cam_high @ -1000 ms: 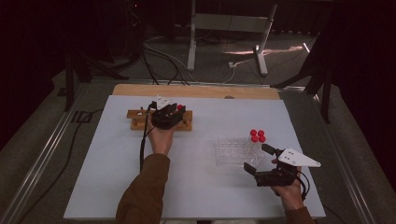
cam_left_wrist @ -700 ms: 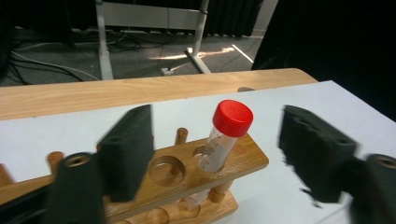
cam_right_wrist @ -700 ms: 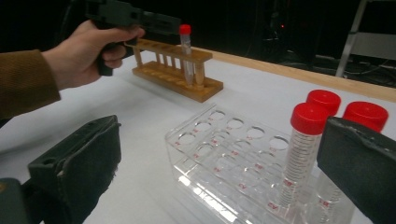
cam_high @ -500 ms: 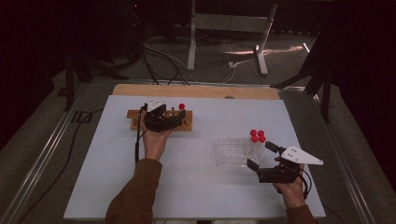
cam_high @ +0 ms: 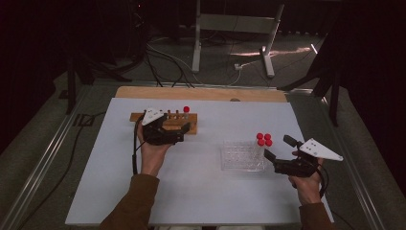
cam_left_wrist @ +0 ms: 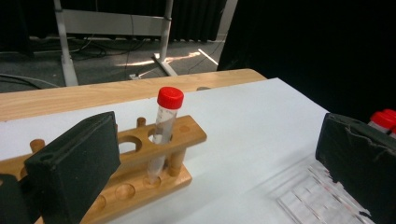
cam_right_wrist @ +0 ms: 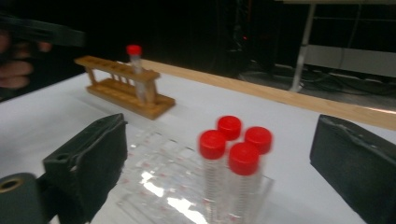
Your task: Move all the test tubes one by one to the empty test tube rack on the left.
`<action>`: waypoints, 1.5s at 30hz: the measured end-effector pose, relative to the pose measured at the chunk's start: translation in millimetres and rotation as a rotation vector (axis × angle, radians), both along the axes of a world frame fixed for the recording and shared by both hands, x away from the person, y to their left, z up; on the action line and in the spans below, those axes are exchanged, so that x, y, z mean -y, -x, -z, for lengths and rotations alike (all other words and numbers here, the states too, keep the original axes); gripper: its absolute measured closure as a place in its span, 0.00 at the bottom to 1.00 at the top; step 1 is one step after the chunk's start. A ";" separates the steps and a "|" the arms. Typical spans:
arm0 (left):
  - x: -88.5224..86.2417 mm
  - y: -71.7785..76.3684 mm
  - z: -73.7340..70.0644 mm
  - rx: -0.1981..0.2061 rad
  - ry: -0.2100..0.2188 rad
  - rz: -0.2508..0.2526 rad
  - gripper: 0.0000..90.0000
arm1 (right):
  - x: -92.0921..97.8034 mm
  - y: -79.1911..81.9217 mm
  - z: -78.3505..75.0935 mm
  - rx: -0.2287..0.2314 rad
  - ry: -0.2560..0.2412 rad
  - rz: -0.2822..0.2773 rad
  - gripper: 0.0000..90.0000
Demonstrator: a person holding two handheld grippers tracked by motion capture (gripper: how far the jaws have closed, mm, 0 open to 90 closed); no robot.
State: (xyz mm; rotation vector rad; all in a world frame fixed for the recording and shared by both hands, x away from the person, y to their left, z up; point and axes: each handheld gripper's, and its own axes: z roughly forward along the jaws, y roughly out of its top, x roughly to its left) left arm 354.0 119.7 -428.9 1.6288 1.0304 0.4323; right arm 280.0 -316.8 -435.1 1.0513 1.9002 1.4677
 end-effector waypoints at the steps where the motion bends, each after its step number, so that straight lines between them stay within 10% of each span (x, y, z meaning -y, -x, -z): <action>1: -0.8 3.4 -0.1 0.001 0.000 0.004 0.01 | 0.8 -1.8 1.3 -0.003 0.003 0.007 0.06; 12: -14.1 32.5 2.7 0.014 0.042 0.012 0.01 | 3.4 -17.1 21.1 -0.086 0.030 0.023 0.23; 23: -13.7 41.0 2.2 0.025 0.038 0.026 0.01 | 1.2 -18.3 32.7 -0.106 0.061 0.000 0.66; 45: -11.8 45.4 -1.6 0.038 0.051 0.035 0.01 | -3.0 -20.1 46.6 -0.104 0.114 0.022 0.82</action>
